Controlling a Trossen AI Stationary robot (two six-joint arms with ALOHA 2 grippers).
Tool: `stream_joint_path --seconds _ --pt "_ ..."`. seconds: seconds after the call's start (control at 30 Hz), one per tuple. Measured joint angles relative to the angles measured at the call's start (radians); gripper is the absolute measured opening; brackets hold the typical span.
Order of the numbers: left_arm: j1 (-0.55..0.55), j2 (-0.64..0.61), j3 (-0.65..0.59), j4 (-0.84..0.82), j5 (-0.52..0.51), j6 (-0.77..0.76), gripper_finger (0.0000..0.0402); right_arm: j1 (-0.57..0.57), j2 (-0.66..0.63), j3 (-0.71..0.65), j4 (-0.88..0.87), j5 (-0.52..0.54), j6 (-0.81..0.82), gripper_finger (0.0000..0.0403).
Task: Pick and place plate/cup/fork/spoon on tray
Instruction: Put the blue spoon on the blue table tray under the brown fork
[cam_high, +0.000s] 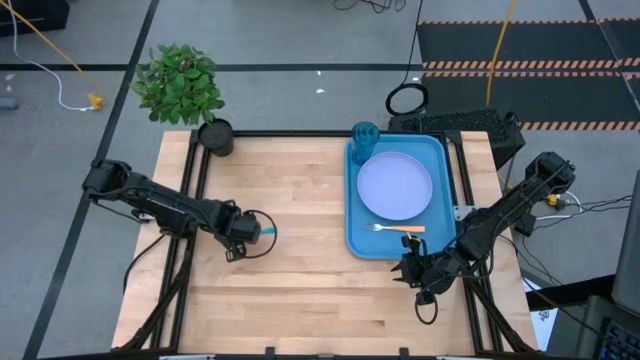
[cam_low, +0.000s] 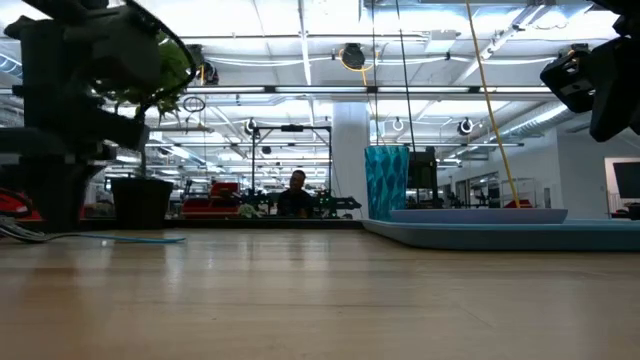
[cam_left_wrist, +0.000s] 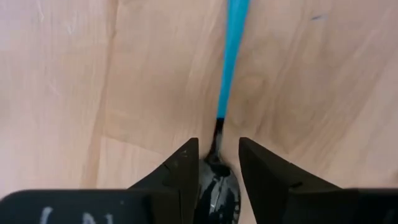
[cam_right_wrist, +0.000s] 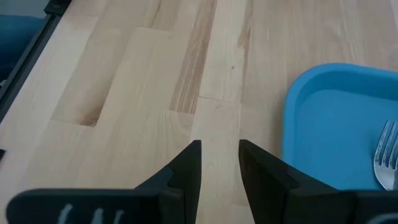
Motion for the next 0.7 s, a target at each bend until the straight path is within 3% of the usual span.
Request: stream_joint_path --seconds 0.27,0.7 --pt "-0.027 -0.005 -0.089 0.076 0.000 -0.058 0.0120 0.000 0.000 0.000 0.000 -0.003 0.008 0.0098" --pt "-0.041 -0.004 -0.087 0.097 -0.039 0.000 0.0120 0.000 0.000 0.000 0.000 -0.002 0.000 0.0098"
